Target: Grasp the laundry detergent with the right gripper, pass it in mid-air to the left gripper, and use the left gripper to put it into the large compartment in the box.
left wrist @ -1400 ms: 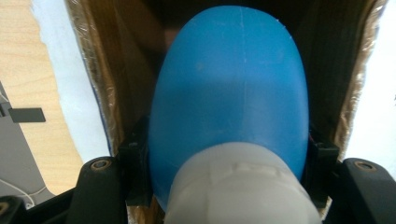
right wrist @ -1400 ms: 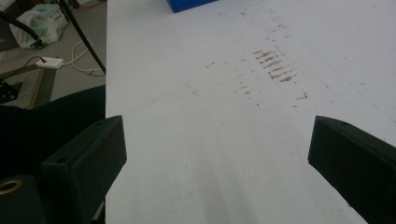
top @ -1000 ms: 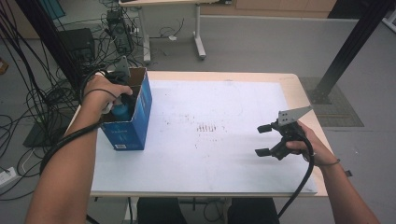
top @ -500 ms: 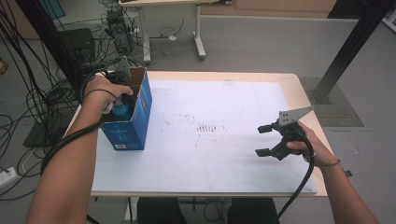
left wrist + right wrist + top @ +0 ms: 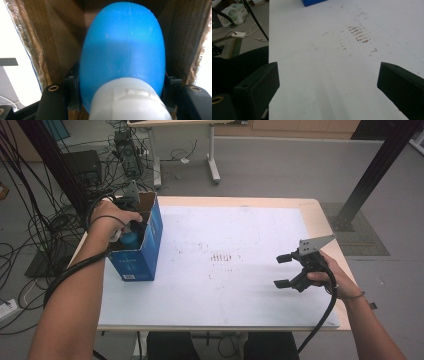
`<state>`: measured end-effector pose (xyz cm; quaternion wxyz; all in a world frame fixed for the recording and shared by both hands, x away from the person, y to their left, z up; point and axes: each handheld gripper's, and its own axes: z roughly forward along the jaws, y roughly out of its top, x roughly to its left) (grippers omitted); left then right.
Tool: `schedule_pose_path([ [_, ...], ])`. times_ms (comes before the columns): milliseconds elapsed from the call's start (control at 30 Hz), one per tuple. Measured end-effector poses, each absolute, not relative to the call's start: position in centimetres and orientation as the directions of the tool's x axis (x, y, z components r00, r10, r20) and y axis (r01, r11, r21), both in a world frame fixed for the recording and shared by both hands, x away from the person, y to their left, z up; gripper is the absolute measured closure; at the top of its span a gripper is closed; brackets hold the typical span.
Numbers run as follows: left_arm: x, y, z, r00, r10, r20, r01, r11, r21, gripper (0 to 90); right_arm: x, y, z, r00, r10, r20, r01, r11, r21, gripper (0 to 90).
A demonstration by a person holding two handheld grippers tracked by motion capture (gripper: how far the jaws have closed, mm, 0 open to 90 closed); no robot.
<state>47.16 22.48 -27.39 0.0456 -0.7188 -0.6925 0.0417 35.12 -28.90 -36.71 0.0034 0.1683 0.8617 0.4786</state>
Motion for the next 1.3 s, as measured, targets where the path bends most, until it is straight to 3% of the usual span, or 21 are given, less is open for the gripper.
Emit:
schedule_pose_path([
  [1300, 47.16, 22.57, -27.38, 0.032, 0.999, -0.002, 0.992, -0.032, -0.125, 36.9, 35.18, -28.90, -36.74, -0.943, 0.294, 0.154, 0.286, 0.486, 0.826, 4.3],
])
